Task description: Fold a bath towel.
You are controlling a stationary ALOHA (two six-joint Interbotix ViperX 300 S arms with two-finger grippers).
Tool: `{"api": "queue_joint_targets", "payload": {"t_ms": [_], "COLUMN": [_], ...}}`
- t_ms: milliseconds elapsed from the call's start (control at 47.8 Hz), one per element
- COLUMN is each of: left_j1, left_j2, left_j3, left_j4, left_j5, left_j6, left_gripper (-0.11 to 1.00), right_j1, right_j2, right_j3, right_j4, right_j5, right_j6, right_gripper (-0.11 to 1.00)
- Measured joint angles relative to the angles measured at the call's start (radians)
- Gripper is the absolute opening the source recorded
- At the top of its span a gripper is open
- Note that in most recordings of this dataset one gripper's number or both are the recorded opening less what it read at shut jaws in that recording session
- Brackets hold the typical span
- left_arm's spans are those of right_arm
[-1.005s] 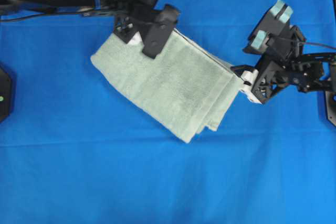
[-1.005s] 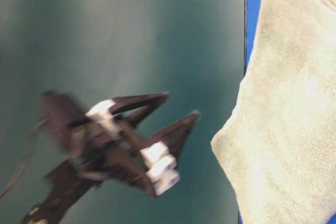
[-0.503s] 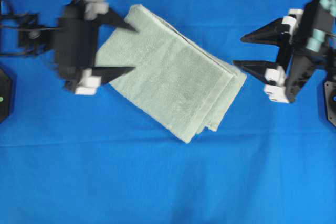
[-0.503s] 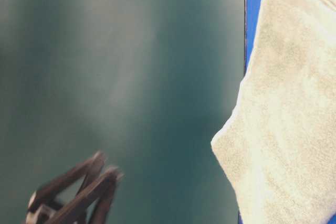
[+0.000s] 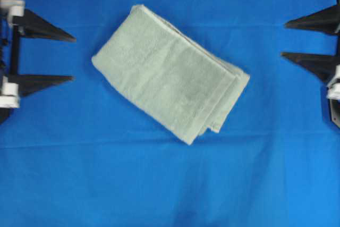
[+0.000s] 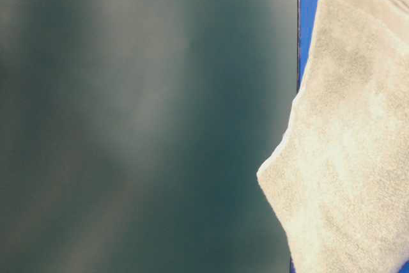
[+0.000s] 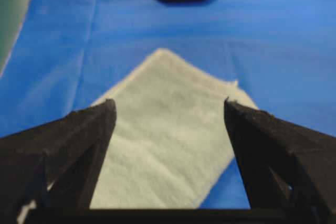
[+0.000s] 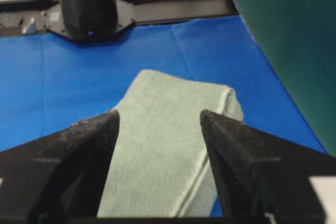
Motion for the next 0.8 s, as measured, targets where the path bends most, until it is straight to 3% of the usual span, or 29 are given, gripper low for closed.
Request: {"api": "queue_joint_targets", "payload": {"t_ms": [209, 419, 565, 796], "left_j1": [0.000, 0.000, 0.000, 0.002], "left_j2": [-0.199, -0.336, -0.367, -0.367], "left_j3": [0.160, 0.284, 0.350, 0.365], "left_j4": [0.000, 0.000, 0.000, -0.002], "left_j5": [0.008, 0.021, 0.020, 0.009], "left_j6": [-0.064, -0.097, -0.101, -0.114], "left_gripper": [0.79, 0.79, 0.79, 0.79], "right_j1": [0.000, 0.000, 0.000, 0.000], "right_j2": [-0.164, -0.239, -0.245, -0.245], "right_j3": [0.140, 0.236, 0.275, 0.291], "right_j4": [0.023, 0.057, 0.069, 0.069], "right_j5": [0.002, 0.002, 0.000, -0.002], "right_j6": [0.003, 0.006, 0.023, 0.048], "right_gripper": [0.64, 0.64, 0.61, 0.60]}}
